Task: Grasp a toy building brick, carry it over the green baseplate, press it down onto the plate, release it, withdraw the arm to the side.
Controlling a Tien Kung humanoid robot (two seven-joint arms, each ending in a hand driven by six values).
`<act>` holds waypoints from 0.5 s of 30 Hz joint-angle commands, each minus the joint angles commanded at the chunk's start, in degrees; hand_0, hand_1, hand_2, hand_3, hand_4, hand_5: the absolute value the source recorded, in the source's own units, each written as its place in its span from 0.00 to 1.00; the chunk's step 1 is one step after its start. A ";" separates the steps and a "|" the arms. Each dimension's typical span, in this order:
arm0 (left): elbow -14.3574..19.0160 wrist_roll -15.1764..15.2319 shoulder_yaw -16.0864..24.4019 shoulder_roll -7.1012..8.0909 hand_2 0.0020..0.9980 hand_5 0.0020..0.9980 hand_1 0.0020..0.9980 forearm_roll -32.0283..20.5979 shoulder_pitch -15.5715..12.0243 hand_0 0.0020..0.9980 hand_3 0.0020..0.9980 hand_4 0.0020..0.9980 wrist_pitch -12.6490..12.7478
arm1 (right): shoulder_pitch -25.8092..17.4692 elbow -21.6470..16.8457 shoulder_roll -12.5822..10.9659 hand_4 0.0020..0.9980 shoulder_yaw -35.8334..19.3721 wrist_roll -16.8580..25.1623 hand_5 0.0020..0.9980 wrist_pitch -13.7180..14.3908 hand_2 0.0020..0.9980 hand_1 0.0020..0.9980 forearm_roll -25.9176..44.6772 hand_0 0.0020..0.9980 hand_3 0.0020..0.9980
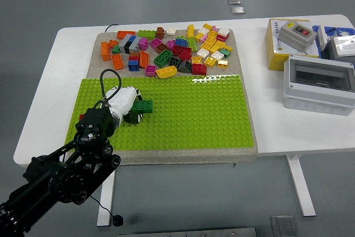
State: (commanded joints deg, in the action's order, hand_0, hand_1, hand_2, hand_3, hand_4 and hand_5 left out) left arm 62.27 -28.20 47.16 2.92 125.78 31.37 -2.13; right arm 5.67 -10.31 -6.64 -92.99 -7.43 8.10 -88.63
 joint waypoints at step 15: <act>0.22 0.26 -0.45 0.01 0.93 0.16 0.93 -0.33 -0.05 0.99 0.73 0.56 0.03 | -0.09 0.00 -0.01 0.41 -0.11 0.05 0.74 0.07 0.55 0.53 -0.17 0.65 0.64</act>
State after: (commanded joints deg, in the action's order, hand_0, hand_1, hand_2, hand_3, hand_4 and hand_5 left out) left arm 62.50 -27.94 46.70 2.94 125.45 31.32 -2.10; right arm 5.58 -10.31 -6.64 -93.10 -7.39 8.17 -88.79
